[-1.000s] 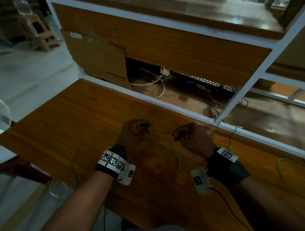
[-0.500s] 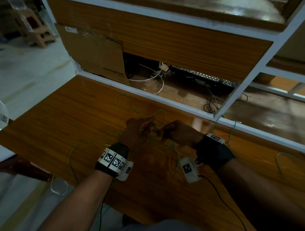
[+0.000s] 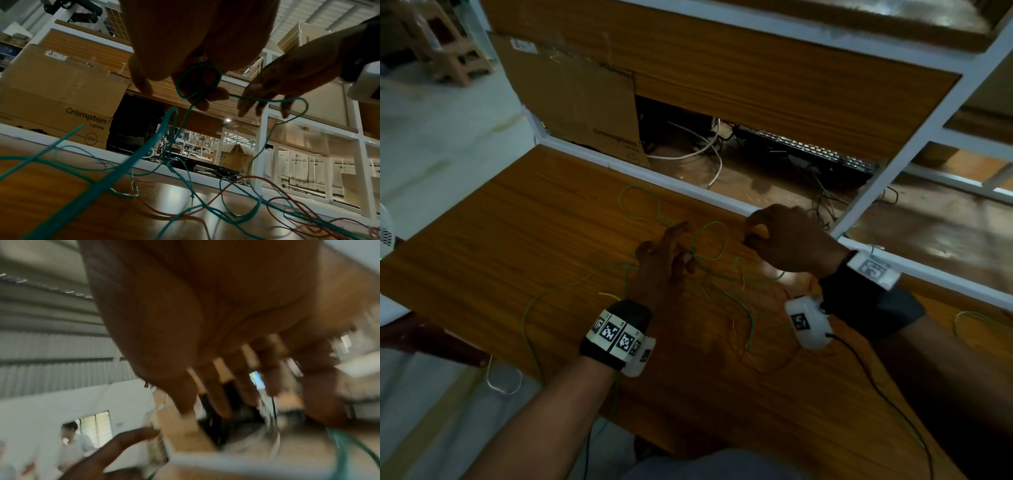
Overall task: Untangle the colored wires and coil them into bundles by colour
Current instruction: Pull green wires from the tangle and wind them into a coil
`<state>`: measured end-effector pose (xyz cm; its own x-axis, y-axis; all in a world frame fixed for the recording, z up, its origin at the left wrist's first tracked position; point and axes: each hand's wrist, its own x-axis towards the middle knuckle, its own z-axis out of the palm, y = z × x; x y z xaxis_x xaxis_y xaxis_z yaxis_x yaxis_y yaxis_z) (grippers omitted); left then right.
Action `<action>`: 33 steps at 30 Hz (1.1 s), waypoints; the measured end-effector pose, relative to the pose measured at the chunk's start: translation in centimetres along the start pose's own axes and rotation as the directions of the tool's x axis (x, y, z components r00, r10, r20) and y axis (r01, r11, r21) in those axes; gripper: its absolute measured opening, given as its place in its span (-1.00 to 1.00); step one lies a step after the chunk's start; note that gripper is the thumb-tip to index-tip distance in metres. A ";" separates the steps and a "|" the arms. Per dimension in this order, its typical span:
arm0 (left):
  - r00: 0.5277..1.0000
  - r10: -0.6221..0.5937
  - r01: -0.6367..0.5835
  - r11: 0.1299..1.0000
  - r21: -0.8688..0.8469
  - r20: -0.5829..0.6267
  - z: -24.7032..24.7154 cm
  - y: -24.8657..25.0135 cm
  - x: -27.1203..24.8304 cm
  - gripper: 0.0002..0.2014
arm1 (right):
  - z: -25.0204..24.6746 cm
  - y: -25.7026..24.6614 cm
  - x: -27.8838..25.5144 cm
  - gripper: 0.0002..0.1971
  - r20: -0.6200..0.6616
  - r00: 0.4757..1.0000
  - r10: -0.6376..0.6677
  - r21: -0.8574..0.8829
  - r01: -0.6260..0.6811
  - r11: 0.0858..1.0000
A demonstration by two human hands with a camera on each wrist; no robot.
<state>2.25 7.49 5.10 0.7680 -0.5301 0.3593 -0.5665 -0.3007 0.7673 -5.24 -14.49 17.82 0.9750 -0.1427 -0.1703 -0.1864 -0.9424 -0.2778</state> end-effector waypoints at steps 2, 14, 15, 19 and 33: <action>1.000 -0.012 0.012 0.992 -0.129 -0.004 0.4 0.3 0.4 -0.56 | 0.9 -0.8 0.9 -0.82 0.153 0.981 -0.122 0.279 0.075 0.957; 0.963 -0.156 0.259 0.750 -0.609 0.218 0.3 0.7 0.4 -0.61 | 6.1 -1.4 2.9 -0.81 -0.054 0.995 -0.086 0.311 0.098 0.945; 0.952 -0.179 0.299 0.714 -0.634 0.248 0.1 0.7 0.5 -0.59 | 6.3 -1.2 2.9 -0.76 -0.146 0.984 -0.098 0.250 0.133 0.959; 0.893 -0.256 0.449 0.505 -0.737 0.370 -1.1 0.5 1.0 -0.43 | 6.8 0.1 2.1 -0.68 -0.364 0.905 -0.220 0.013 0.241 0.971; 0.864 -0.365 0.431 0.892 -0.135 0.347 -2.3 0.5 1.0 -0.84 | 6.5 1.0 -1.4 -0.94 -0.299 0.923 -0.243 0.022 0.261 0.965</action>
<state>3.45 8.67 7.06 0.7666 -0.6234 -0.1540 -0.1338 -0.3896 0.9112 -7.61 -13.23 11.65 0.9813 0.0068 0.1925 0.0718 -0.9402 -0.3331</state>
